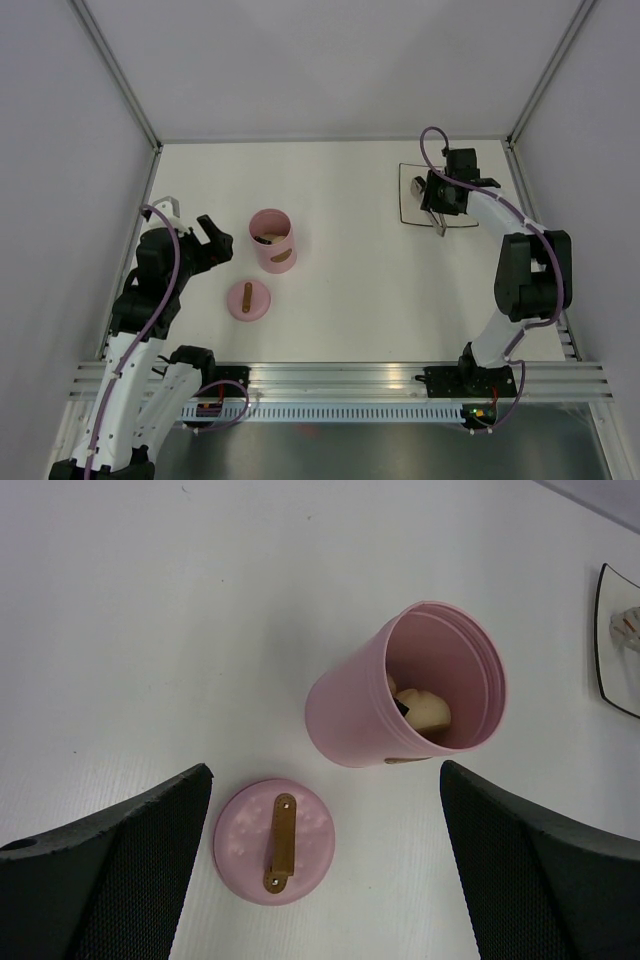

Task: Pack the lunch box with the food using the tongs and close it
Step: Pick up the fake food from the plate, then place the fake food in the packing box, then place the clamp on the plate, then pick up the box lid from the center of the board, then close the box lid on the packing box.

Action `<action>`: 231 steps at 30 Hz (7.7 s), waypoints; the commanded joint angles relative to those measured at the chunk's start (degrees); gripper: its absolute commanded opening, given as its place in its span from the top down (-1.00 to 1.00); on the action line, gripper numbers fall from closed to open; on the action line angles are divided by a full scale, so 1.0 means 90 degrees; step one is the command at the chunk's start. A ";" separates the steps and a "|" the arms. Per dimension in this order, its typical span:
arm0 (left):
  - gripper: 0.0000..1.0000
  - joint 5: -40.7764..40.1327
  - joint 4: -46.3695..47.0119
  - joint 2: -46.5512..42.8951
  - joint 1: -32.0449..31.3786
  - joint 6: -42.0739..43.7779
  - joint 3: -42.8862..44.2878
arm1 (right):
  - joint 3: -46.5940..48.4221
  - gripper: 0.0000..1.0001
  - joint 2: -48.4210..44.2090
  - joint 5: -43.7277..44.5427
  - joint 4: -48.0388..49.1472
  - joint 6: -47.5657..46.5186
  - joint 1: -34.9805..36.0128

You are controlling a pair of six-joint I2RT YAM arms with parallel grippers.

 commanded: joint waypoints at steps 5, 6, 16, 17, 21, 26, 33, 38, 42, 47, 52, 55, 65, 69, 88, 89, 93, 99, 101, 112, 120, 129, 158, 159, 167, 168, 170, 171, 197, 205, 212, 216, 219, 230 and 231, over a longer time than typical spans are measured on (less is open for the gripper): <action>-0.99 -0.0088 0.0180 0.0067 -0.0036 0.0250 0.0029 | 0.0310 0.33 0.0148 -0.0173 0.0278 -0.0044 -0.0057; -0.99 -0.0088 0.0180 0.0077 -0.0036 0.0250 0.0029 | 0.0319 0.36 0.0090 -0.0173 0.0259 -0.0034 -0.0057; -0.99 -0.0010 0.0170 0.0028 -0.0036 0.0260 0.0039 | 0.0582 0.55 -0.0623 -0.1438 -0.0181 0.0531 -0.0057; -0.99 -0.0010 0.0179 0.0028 -0.0026 0.0260 0.0039 | 0.0631 0.56 -0.0721 -0.1675 -0.0210 0.0629 -0.0028; -0.99 0.0020 0.0179 -0.0001 -0.0026 0.0260 0.0049 | 0.1031 0.56 -0.1238 -0.1775 -0.0638 0.0699 0.0439; -0.99 0.0078 0.0189 -0.0040 -0.0026 0.0250 0.0049 | 0.1792 0.56 -0.1453 -0.1540 -0.1030 0.0795 0.1833; -0.99 0.0049 0.0180 -0.0138 -0.0026 0.0240 0.0039 | 0.2379 0.55 -0.1376 -0.1482 -0.1079 0.1069 0.3408; -0.99 -0.0009 0.0179 -0.0197 -0.0026 0.0231 0.0029 | 0.2409 0.54 -0.1259 -0.1482 -0.1225 0.1079 0.4297; -0.99 -0.0029 0.0180 -0.0216 -0.0026 0.0230 0.0020 | 0.2166 0.54 -0.1171 -0.1530 -0.1157 0.1128 0.4746; -0.99 0.0010 0.0180 -0.0158 -0.0026 0.0230 0.0029 | 0.2048 0.55 -0.0995 -0.1326 -0.1215 0.1069 0.4982; -0.99 -0.0019 0.0170 -0.0197 -0.0026 0.0230 0.0029 | 0.1960 0.53 -0.0869 -0.1316 -0.1099 0.0991 0.4982; -0.99 -0.0019 0.0170 -0.0197 -0.0036 0.0230 0.0029 | 0.1931 0.50 -0.0664 -0.1364 -0.1109 0.0972 0.4991; -0.99 -0.0039 0.0170 -0.0177 -0.0026 0.0240 0.0029 | 0.1921 0.19 -0.0477 -0.1491 -0.1021 0.1069 0.4982; -0.99 -0.0019 0.0179 -0.0177 -0.0026 0.0240 0.0029 | 0.1950 0.03 -0.0565 -0.1511 -0.1021 0.1118 0.4982; -0.99 -0.0010 0.0179 -0.0197 -0.0026 0.0240 0.0029 | 0.1072 -0.02 -0.2136 -0.1198 -0.0132 0.1743 0.2786; -0.99 -0.0010 0.0170 -0.0197 -0.0036 0.0240 0.0029 | 0.0965 -0.01 -0.2215 -0.1208 -0.0142 0.1724 0.2630; -0.99 0.0000 0.0189 -0.0197 -0.0026 0.0230 0.0029 | 0.0701 -0.02 -0.2586 -0.0994 -0.0405 0.1499 0.1956; -0.99 0.0029 0.0189 -0.0187 -0.0026 0.0230 0.0029 | -0.0538 -0.04 -0.2909 -0.0720 -0.0114 0.1469 0.0813; -0.99 0.0020 0.0180 -0.0187 -0.0036 0.0230 0.0029 | -0.1161 -0.03 -0.3055 -0.0643 0.0169 0.1450 0.0404; -0.99 0.0039 0.0189 -0.0128 -0.0026 0.0230 0.0029 | -0.3683 -0.06 -0.3476 0.0462 0.3040 0.1040 -0.0047; -0.99 -0.0009 0.0180 -0.0090 -0.0036 0.0240 0.0029 | -0.3948 -0.11 -0.2637 0.0647 0.3969 0.0747 -0.0174; -0.99 0.0312 0.0053 -0.0109 -0.0026 0.0074 -0.0049 | -0.3949 -0.17 -0.1776 0.0725 0.4116 0.0981 -0.0331; -0.62 -0.1375 -0.0972 0.3013 -0.1869 -0.2444 -0.0479 | -0.2923 -0.96 -0.3377 -0.0056 0.1089 0.1167 -0.0341; -0.61 -0.1502 -0.1002 0.3200 -0.1949 -0.2619 -0.0440 | -0.2952 -0.96 -0.3474 -0.0056 0.1089 0.1167 -0.0350; -0.57 -0.1835 -0.1051 0.3826 -0.2106 -0.2924 -0.0566 | -0.2825 -0.96 -0.3651 -0.0075 0.0854 0.1001 -0.0360; -0.54 -0.1865 -0.1032 0.3817 -0.2106 -0.2992 -0.0624 | -0.2864 -0.96 -0.3671 -0.0075 0.0845 0.1011 -0.0360; -0.42 -0.1855 -0.1012 0.3788 -0.2106 -0.3060 -0.0732 | -0.2874 -0.96 -0.3700 -0.0095 0.0825 0.1020 -0.0360; -0.40 -0.1836 -0.0944 0.3788 -0.2106 -0.3099 -0.0752 | -0.2884 -0.96 -0.3681 -0.0095 0.0825 0.1020 -0.0351; 0.95 -0.1318 -0.0689 0.3320 -0.2106 -0.2602 -0.0841 | -0.2640 -0.96 -0.3866 -0.0007 0.0542 0.1216 -0.0360; 0.95 -0.1689 -0.1918 0.2090 -0.2106 -0.2485 0.0136 | -0.2513 -0.96 -0.4091 0.0081 0.0269 0.1294 -0.0360; 0.95 -0.1816 -0.2652 0.1317 -0.2106 -0.2231 0.1678 | -0.2298 -0.96 -0.4169 0.0139 0.0132 0.1313 -0.0360; 0.95 -0.1866 -0.2033 0.1171 -0.2106 -0.2095 0.2246 | -0.2259 -0.96 -0.4139 0.0130 0.0112 0.1343 -0.0360; 0.95 -0.1427 -0.0566 0.1180 -0.2106 -0.1879 0.1954 | -0.2259 -0.96 -0.4081 0.0091 0.0122 0.1391 -0.0360; 0.95 -0.0381 0.1468 0.2498 -0.2077 -0.1840 0.1631 | -0.2463 -0.96 -0.4423 -0.0222 -0.0083 0.1528 -0.0360; 0.95 -0.0371 0.1498 0.2605 -0.2058 -0.1869 0.1641 | -0.2503 -0.96 -0.4432 -0.0280 -0.0054 0.1548 -0.0360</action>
